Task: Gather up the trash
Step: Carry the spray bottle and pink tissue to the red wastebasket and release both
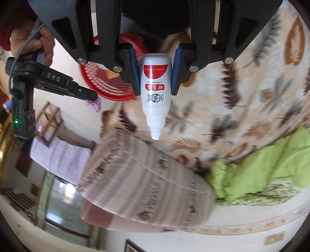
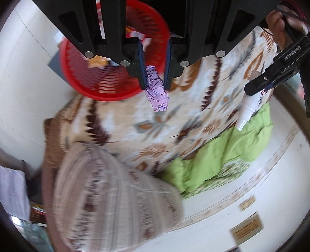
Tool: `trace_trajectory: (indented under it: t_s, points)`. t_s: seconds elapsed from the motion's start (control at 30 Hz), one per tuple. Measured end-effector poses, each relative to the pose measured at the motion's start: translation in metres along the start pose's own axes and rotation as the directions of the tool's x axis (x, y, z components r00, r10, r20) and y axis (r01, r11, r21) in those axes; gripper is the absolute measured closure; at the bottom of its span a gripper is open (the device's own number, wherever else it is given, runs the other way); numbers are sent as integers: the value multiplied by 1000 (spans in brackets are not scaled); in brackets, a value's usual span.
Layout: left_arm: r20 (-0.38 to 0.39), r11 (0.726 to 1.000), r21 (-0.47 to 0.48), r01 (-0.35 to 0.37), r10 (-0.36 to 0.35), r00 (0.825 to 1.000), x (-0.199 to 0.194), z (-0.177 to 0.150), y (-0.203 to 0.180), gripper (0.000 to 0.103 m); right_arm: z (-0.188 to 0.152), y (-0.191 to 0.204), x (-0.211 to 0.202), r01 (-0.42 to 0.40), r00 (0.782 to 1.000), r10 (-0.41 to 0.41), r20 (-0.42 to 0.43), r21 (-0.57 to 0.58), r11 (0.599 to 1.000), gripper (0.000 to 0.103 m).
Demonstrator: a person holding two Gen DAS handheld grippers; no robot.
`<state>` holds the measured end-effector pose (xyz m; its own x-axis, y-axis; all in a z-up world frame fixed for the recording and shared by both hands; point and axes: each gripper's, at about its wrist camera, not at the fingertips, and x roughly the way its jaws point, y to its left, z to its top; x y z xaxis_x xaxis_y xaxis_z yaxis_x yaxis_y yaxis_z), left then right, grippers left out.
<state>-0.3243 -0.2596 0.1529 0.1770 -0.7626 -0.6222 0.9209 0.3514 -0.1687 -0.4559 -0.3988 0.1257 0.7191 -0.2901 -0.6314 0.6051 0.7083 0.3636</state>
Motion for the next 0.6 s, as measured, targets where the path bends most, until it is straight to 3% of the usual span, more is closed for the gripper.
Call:
trace_trajectory:
  t_s: [0.13,0.2,0.27,0.37,0.47,0.6]
  points:
    - [-83,996,36,79,-76,994,39,1,-40,70,-2,-30,-3,53,998,-52,-26,30,998,77]
    - [-97,995,41,86,-82,992,46,0,-47,58,-5,-37,-4,76,997,-74,-37,45,996,54]
    - [-88,996,35,82,-79,993,42,-2,-46,48,-6,-38,-7,85,996,-83,-34,47,995,50]
    - [-37,999,24,23,-22,999,16,-1,-17,45,-7,-27,-16,161,987,-160,-2,6,987,47]
    - [35,998,-8,-63,63,997,-18,-3,16,27,-8,0,-24,251,967,-248,56,-59,966,36]
    - [114,976,-66,-207,213,970,-63,-14,54,7,-17,49,-35,329,940,-310,146,-128,936,14]
